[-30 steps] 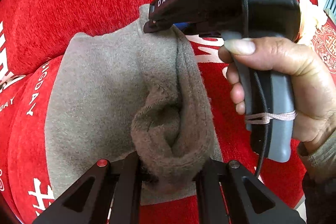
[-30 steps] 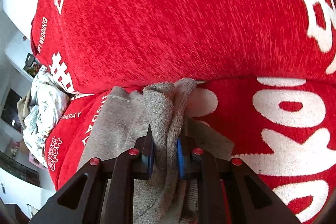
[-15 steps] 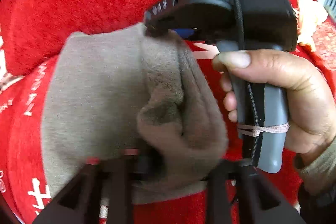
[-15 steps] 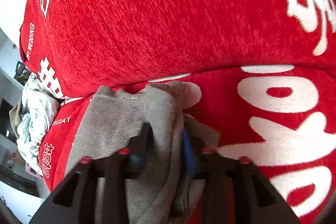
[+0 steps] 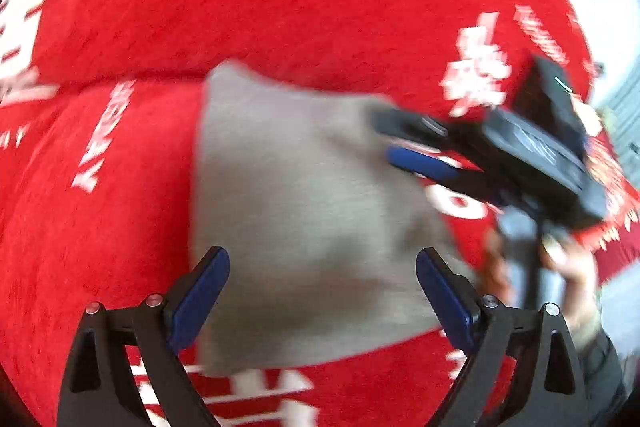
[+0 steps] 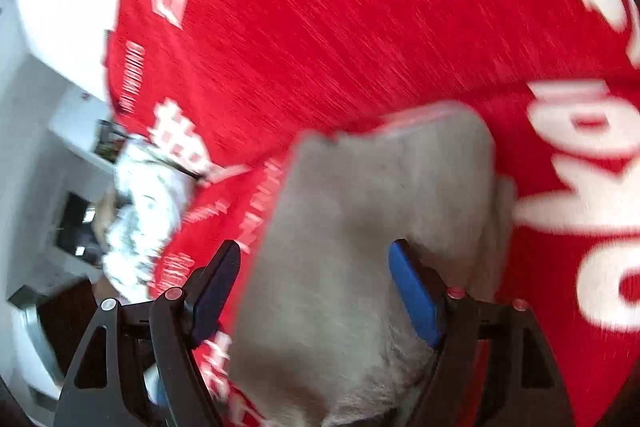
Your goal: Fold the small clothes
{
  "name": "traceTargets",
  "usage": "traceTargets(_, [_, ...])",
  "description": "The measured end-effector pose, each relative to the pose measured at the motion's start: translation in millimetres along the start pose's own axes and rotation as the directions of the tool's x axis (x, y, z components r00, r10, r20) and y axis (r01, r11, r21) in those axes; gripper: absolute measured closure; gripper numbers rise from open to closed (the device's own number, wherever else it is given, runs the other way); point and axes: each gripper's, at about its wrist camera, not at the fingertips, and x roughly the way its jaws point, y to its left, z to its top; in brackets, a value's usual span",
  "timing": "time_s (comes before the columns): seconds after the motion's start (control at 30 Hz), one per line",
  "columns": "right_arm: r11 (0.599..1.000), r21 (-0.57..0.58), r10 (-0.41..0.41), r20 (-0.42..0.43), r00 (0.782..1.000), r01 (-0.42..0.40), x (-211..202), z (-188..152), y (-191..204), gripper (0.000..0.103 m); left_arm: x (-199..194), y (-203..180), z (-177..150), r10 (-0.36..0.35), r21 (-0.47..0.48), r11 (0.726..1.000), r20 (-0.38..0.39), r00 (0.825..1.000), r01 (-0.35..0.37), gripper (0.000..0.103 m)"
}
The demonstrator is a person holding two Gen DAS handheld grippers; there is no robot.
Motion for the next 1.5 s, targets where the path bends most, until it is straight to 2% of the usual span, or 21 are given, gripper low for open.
traceTargets(0.1, [1.000, 0.007, -0.006, 0.065, 0.998, 0.005, -14.4, -25.9, -13.1, 0.024, 32.5, 29.3, -18.3, 0.156, 0.019, 0.988, -0.093, 0.983, -0.155, 0.008])
traceTargets(0.2, [0.999, 0.002, -0.041, 0.127, 0.991, 0.041, -43.7, -49.6, -2.7, 0.023, 22.6, 46.3, -29.4, 0.094, -0.019, 0.995, -0.054, 0.994, -0.095, 0.008])
traceTargets(0.27, [0.998, -0.055, 0.017, 0.191, 0.982, -0.007, -63.6, -71.4, 13.6, 0.022, 18.1, 45.7, -30.0, 0.071, -0.040, 0.997, -0.044, 0.997, -0.073, 0.008])
traceTargets(0.33, [0.997, -0.076, 0.041, 0.168, 0.985, -0.028, -63.0, -88.6, 24.1, 0.022, 17.0, 43.1, -30.3, 0.104, -0.027, 0.994, -0.044, 0.994, -0.105, 0.008])
traceTargets(0.43, [0.994, -0.051, -0.094, 0.069, 0.993, 0.098, -41.5, -114.1, 12.0, 0.023, 15.3, 46.3, -32.1, 0.128, -0.006, 0.992, -0.060, 0.990, -0.129, 0.008])
traceTargets(0.47, [0.995, -0.038, -0.089, 0.059, 0.994, 0.092, -39.9, -120.3, 6.8, 0.025, 9.8, 51.5, -36.0, 0.111, -0.008, 0.994, -0.060, 0.992, -0.111, 0.008])
traceTargets(0.5, [0.996, -0.052, -0.061, 0.116, 0.991, 0.067, -52.0, -130.1, 4.9, 0.025, 8.4, 58.8, -36.0, 0.102, -0.008, 0.995, -0.057, 0.993, -0.103, 0.008])
traceTargets(0.53, [0.994, -0.041, -0.097, 0.123, 0.988, 0.103, -64.4, -137.4, 3.8, 0.025, -2.8, 66.8, -38.9, 0.090, -0.009, 0.996, -0.047, 0.995, -0.091, 0.008])
traceTargets(0.6, [0.981, 0.006, -0.194, 0.126, 0.973, 0.195, -91.2, -146.4, -3.7, 0.024, -16.3, 82.9, -38.4, 0.071, -0.013, 0.997, -0.025, 0.997, -0.071, 0.008])
traceTargets(0.67, [0.970, 0.023, -0.241, 0.195, 0.951, 0.241, -121.9, -148.0, -11.9, 0.021, -34.1, 107.4, -27.2, 0.138, -0.038, 0.990, 0.007, 0.990, -0.137, 0.008])
traceTargets(0.73, [0.935, 0.075, -0.352, 0.287, 0.891, 0.345, -156.7, -143.0, -24.2, 0.019, -41.5, 129.2, -12.2, 0.148, -0.096, 0.985, 0.008, 0.989, -0.147, 0.008])
traceTargets(0.77, [0.923, 0.115, -0.385, 0.314, 0.868, 0.368, -171.5, -137.4, -31.3, 0.017, -43.9, 139.1, -2.4, 0.128, -0.134, 0.983, 0.007, 0.992, -0.126, 0.008])
traceTargets(0.83, [0.919, 0.207, -0.389, 0.333, 0.859, 0.337, -193.3, -124.5, -48.2, 0.016, -43.9, 147.6, 10.8, 0.092, -0.171, 0.981, 0.007, 0.996, -0.090, 0.008])
traceTargets(0.93, [0.915, 0.296, -0.368, 0.326, 0.871, 0.276, -188.9, -103.7, -62.0, 0.016, -33.9, 143.7, 29.1, 0.080, -0.176, 0.981, -0.009, 0.997, -0.080, 0.008])
traceTargets(1.0, [0.914, 0.330, -0.339, 0.295, 0.893, 0.237, -172.5, -89.6, -69.8, 0.016, -19.8, 132.2, 37.8, 0.074, -0.177, 0.981, -0.032, 0.997, -0.078, 0.008])
traceTargets(1.17, [0.936, 0.318, -0.221, 0.203, 0.954, 0.149, -98.8, -62.8, -54.6, 0.016, 21.5, 94.7, 51.1, -0.058, -0.181, 0.983, -0.106, 0.993, 0.038, 0.008])
traceTargets(1.3, [0.950, 0.299, -0.132, 0.111, 0.985, 0.093, -38.5, -43.4, -46.0, 0.016, 57.5, 74.1, 51.7, -0.126, -0.170, 0.981, -0.171, 0.977, 0.097, 0.008])
traceTargets(1.33, [0.950, 0.301, -0.111, 0.080, 0.991, 0.082, -24.5, -41.4, -45.9, 0.016, 70.7, 72.9, 51.9, -0.163, -0.193, 0.973, -0.195, 0.967, 0.125, 0.007])
traceTargets(1.37, [0.954, 0.290, -0.097, 0.068, 0.993, 0.074, -12.2, -38.9, -43.5, 0.014, 76.1, 68.9, 52.9, -0.159, -0.193, 0.973, -0.182, 0.970, 0.124, 0.004])
traceTargets(1.47, [0.976, 0.172, -0.141, 0.053, 0.989, 0.131, 14.7, -28.8, -20.7, 0.010, 82.8, 50.3, 55.8, -0.104, -0.115, 0.990, -0.180, 0.978, 0.084, 0.005])
traceTargets(1.5, [0.978, 0.130, -0.172, 0.044, 0.984, 0.166, 21.7, -27.7, -12.7, 0.010, 83.4, 43.2, 55.9, -0.091, -0.078, 0.994, -0.172, 0.981, 0.078, 0.011])
